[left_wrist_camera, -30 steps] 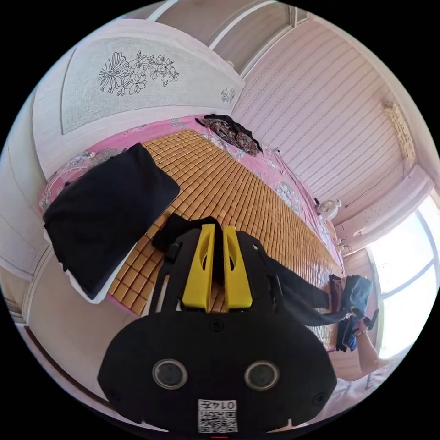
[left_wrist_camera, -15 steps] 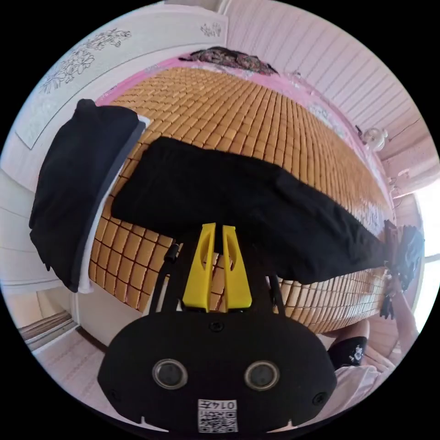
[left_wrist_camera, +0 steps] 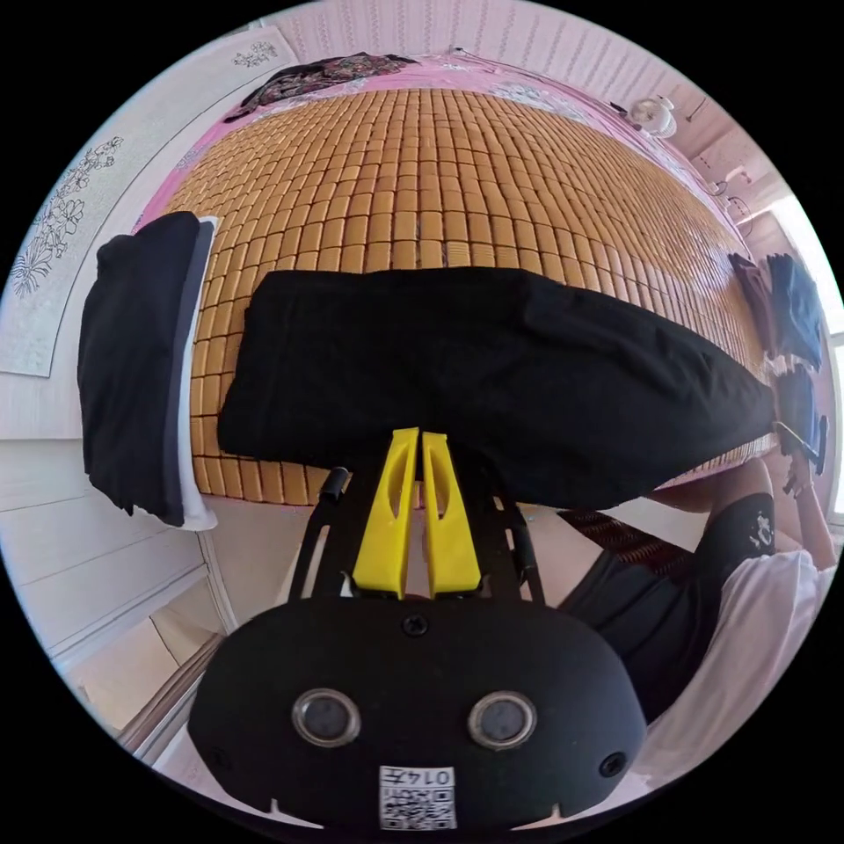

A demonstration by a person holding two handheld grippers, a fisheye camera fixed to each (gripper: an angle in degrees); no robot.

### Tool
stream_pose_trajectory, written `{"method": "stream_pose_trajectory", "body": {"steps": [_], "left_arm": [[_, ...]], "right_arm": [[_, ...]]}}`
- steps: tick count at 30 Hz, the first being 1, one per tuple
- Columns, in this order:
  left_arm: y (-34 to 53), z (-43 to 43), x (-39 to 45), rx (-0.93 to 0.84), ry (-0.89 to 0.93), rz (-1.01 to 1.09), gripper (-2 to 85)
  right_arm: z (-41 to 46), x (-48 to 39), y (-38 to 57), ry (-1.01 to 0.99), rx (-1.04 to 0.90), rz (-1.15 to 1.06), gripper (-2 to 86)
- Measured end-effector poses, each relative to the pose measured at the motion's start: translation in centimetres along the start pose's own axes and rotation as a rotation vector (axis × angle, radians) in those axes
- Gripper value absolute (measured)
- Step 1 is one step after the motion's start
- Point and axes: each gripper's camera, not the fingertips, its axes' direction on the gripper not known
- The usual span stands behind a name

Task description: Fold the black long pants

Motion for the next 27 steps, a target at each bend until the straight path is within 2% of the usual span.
{"method": "stream_pose_trajectory", "body": {"steps": [3, 5, 7, 9, 12, 14, 18, 23, 27], "left_arm": [[1.3, -1.1, 1.3, 0.076, -0.006, -0.003, -0.8], [1.5, -3.1, 2.9, 0.183, 0.033, 0.064, -0.5], [1.1, -4.4, 5.0, 0.245, 0.079, 0.160, -0.1], [0.1, -5.1, 7.6, 0.275, 0.115, 0.256, 0.7], [-2.3, -5.2, 13.0, 0.313, 0.160, 0.401, 3.5], [-4.4, -4.8, 17.2, 0.344, 0.207, 0.488, 7.2], [-7.5, -2.1, 22.7, 0.214, 0.222, 0.610, 8.6], [-9.3, 2.4, 26.7, 0.000, 0.100, 0.651, 5.8], [-9.5, 2.1, 26.7, 0.009, 0.131, 0.624, 0.9]], "right_arm": [[-1.4, 0.3, 1.6, 0.122, 0.015, 0.028, 4.5], [-3.0, -1.3, 1.8, 0.147, 0.097, -0.036, 5.1], [-4.7, -6.0, 1.1, 0.036, 0.222, -0.229, 5.3], [-4.9, -10.8, 0.0, -0.079, 0.247, -0.409, 5.8], [-4.1, -18.8, -2.0, -0.218, 0.221, -0.654, 7.8], [-3.2, -22.6, -2.8, -0.214, 0.180, -0.790, 8.1], [-0.2, -26.5, -4.3, -0.138, 0.043, -0.912, 6.3], [-0.5, -25.8, -5.4, -0.235, -0.011, -0.877, -0.1], [-2.4, -24.2, -5.8, -0.318, 0.051, -0.826, -0.7]]}}
